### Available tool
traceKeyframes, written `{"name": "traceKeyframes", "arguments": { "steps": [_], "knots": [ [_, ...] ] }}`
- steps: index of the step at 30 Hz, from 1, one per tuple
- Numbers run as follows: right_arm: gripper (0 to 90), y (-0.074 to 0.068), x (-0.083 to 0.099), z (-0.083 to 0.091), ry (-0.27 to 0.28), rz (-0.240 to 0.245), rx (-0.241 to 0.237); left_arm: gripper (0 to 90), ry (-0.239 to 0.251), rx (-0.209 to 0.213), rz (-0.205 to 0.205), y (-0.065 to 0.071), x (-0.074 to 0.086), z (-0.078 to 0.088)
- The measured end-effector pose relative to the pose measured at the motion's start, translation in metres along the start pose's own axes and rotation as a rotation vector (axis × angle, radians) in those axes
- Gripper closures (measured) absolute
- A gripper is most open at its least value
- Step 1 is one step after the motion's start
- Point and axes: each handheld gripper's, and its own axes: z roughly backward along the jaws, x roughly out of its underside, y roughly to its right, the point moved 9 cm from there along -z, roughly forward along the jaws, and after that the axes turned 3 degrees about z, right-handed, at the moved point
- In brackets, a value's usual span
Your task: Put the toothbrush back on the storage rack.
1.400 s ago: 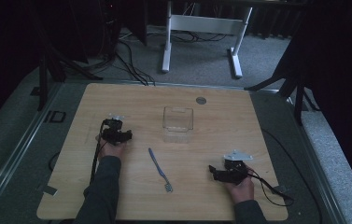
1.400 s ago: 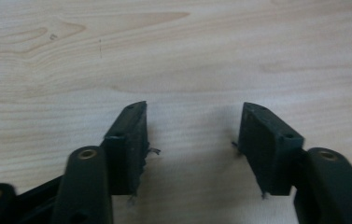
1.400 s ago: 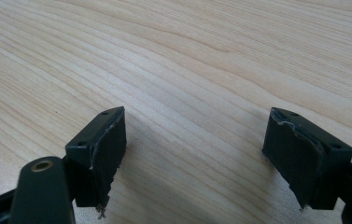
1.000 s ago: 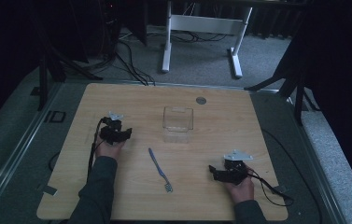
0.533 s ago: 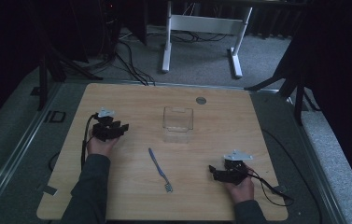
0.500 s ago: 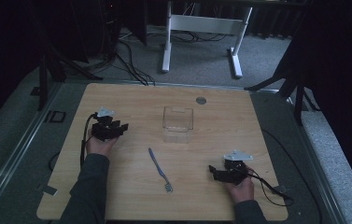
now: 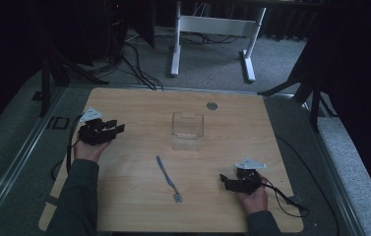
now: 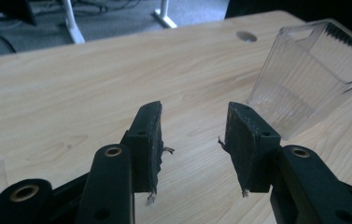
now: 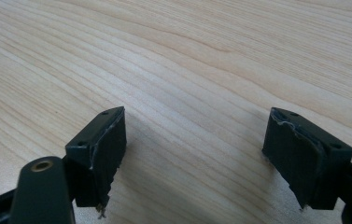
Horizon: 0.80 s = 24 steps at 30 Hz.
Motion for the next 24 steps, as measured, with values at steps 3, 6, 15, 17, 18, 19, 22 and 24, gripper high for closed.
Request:
{"name": "traceKeyframes", "arguments": {
  "steps": [3,6,15,17,18,19,22,24],
  "knots": [
    [21.0,0.000,0.000,0.000,0.000,0.000,0.000,56.2,-0.006,0.013,-0.023,-0.001,-0.003,0.006],
    [21.0,0.000,0.000,0.000,0.000,0.000,0.000,55.6,-0.015,0.040,-0.044,0.000,-0.007,0.012],
    [21.0,0.000,-0.001,-0.001,-0.001,-0.001,0.000,51.9,-0.068,0.091,-0.195,0.021,-0.020,0.019],
    [21.0,0.000,-0.001,-0.001,-0.001,-0.002,-0.001,51.8,-0.073,0.111,-0.204,0.025,-0.022,0.019],
    [21.0,0.000,-0.001,-0.001,-0.001,-0.002,-0.001,51.9,-0.074,0.124,-0.208,0.027,-0.023,0.019],
    [21.0,0.000,-0.001,-0.001,-0.002,-0.003,-0.001,51.9,-0.075,0.130,-0.211,0.028,-0.023,0.019],
    [21.0,0.000,-0.001,-0.001,-0.001,-0.002,-0.001,52.5,-0.080,0.157,-0.228,0.033,-0.024,0.018],
    [21.0,0.000,-0.001,-0.001,-0.002,-0.002,-0.001,53.5,-0.081,0.163,-0.250,0.036,-0.024,0.018]
  ]
}}
